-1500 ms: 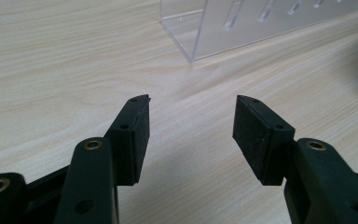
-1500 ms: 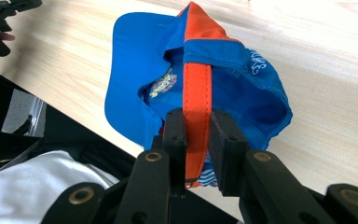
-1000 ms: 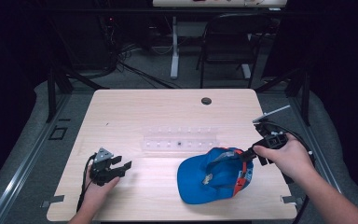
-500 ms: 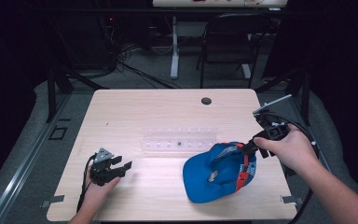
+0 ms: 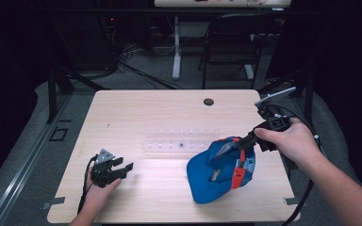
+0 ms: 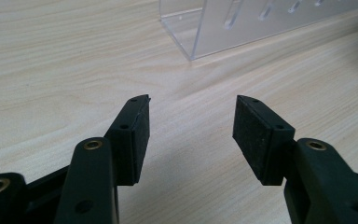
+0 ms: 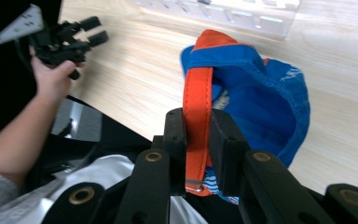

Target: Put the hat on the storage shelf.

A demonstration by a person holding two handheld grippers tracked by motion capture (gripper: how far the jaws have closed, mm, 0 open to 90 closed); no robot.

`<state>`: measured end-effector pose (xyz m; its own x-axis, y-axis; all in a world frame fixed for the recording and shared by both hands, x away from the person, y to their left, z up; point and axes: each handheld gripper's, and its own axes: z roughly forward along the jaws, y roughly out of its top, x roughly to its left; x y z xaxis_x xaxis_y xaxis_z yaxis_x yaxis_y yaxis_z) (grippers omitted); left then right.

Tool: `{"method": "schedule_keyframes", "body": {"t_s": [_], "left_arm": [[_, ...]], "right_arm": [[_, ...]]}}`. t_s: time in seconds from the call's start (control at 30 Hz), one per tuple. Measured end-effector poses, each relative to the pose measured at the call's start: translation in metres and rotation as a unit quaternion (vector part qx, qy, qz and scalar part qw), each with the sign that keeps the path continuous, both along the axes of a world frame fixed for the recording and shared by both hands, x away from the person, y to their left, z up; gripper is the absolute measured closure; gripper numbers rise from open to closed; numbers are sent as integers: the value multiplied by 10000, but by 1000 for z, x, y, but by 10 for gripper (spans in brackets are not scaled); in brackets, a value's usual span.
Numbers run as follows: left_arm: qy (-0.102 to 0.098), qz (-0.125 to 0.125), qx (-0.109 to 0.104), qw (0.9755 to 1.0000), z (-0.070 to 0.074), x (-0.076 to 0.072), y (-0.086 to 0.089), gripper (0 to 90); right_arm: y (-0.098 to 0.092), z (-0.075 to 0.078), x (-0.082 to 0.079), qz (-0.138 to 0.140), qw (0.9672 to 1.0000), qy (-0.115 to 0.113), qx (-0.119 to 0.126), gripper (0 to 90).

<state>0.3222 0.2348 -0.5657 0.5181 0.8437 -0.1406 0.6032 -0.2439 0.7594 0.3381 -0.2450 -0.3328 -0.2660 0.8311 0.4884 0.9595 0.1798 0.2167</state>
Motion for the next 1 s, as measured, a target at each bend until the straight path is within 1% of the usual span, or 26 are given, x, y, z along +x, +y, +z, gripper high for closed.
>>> {"method": "schedule_keyframes", "body": {"t_s": [0.03,0.07,0.13,0.17,0.2,0.23,0.27,0.3,0.33,0.4,0.43,0.47,0.57,0.6,0.63,0.67,0.7,0.73,0.77,0.8,0.83,0.9,0.93,0.97,1.0], "left_arm": [[5,-2,-2,10000,0,0,0,466],[12,-2,5,10000,0,0,0,467],[13,-2,4,10000,0,0,0,467],[15,-3,7,10000,0,0,0,466],[2,-4,-5,10000,-1,0,0,466],[-2,-2,-1,10000,-1,0,-1,467],[25,-5,27,10000,0,0,-1,467],[-26,21,-1,10000,-1,0,-1,467],[-24,20,-1,10000,-1,0,-1,467],[-24,18,1,10000,-1,0,-1,466],[13,-8,15,10000,0,0,-1,467],[21,-9,22,10000,0,0,-1,467],[-24,19,-6,10000,-1,0,-1,467],[17,-25,40,10000,0,0,-1,467],[10,-30,35,10000,0,0,-1,467],[14,-27,38,10000,0,0,-1,467],[16,-22,42,10000,0,0,-1,467],[13,-19,35,10000,0,0,-1,467],[-36,7,10,10000,-1,0,-1,467],[-40,8,10,10000,-1,0,-1,467],[-46,13,5,10000,-1,0,-1,467],[-46,15,3,10000,-1,0,-1,467],[-50,11,8,10000,-1,0,-1,467],[-47,9,12,10000,0,0,-1,467],[-62,22,6,10000,-1,0,-1,467]], "right_arm": [[0,0,0,20,10000,3,48,781],[0,1,0,-23,9999,0,103,781],[0,2,2,-10,9998,55,177,781],[1,2,2,-56,9996,76,268,781],[1,3,2,-82,9995,80,310,781],[0,4,3,-72,9992,98,377,781],[0,4,3,-78,9991,77,409,781],[0,5,3,-69,9990,96,420,781],[-1,6,3,-66,9988,101,466,781],[-1,9,3,-84,9982,107,592,781],[-2,10,3,-78,9977,125,665,781],[-2,11,3,-152,9971,130,729,781],[-3,10,4,-179,9956,141,904,782],[-3,10,4,-166,9954,157,933,782],[-4,9,5,-119,9950,112,990,782],[-4,9,4,-213,9941,141,1054,782],[-5,9,5,-163,9937,133,1101,782],[-6,8,6,-184,9929,147,1167,782],[-7,8,6,-218,9920,137,1236,782],[-7,7,7,-253,9910,104,1310,782],[-8,8,7,-231,9907,128,1337,782],[-8,8,8,-247,9882,95,1506,782],[-8,9,8,-215,9876,132,1547,782],[-8,8,8,-245,9854,70,1683,782],[-7,8,9,-250,9841,52,1757,782]]}}
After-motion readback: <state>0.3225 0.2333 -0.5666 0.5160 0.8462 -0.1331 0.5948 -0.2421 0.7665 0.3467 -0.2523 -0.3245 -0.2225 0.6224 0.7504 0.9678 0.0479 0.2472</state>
